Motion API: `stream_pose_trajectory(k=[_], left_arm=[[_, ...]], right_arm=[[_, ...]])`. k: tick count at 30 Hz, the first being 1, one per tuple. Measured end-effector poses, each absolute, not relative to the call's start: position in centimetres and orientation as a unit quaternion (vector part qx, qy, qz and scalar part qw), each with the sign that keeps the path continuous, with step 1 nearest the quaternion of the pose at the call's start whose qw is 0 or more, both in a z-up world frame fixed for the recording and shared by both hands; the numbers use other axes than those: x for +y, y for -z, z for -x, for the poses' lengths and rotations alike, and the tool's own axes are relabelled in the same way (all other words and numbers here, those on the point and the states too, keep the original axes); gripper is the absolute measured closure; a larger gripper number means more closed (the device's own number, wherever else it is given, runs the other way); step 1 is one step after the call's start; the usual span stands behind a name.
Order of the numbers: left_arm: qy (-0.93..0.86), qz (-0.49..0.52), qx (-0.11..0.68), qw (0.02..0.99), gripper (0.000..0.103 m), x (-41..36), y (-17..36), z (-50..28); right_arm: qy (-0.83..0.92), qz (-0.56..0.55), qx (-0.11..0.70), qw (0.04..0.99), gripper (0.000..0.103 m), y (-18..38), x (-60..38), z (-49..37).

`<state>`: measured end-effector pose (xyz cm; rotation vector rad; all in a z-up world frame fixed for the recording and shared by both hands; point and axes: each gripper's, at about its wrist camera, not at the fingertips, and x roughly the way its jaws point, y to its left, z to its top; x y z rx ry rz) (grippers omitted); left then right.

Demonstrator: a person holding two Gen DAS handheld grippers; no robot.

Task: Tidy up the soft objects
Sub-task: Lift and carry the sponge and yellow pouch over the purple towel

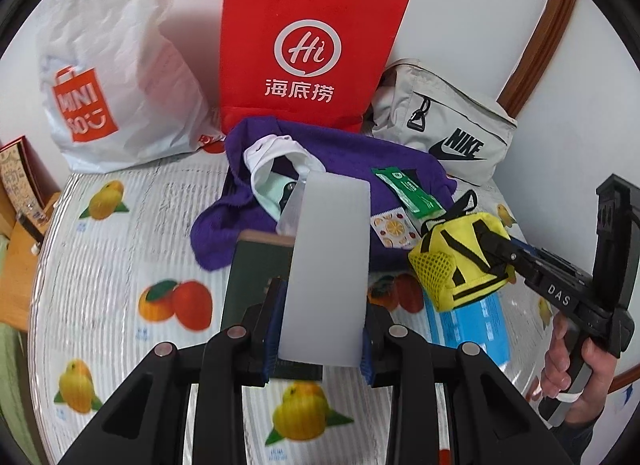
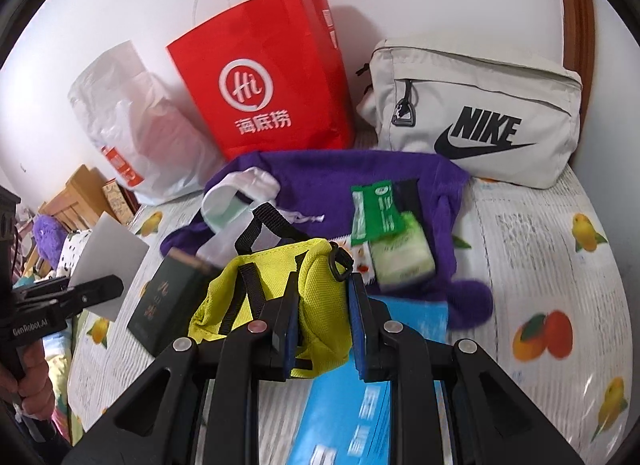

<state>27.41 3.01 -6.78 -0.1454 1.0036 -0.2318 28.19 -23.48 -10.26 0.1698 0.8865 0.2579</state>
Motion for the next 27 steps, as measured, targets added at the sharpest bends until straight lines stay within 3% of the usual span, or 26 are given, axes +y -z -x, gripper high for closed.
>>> stream_pose_trajectory(k=[27], left_arm=[[0.121, 0.065, 0.487, 0.862, 0.073, 0.4, 7.4, -38.8]], right_arm=[[-0.112, -0.082, 0.454, 0.88, 0.081, 12.6, -24.1, -40.0]])
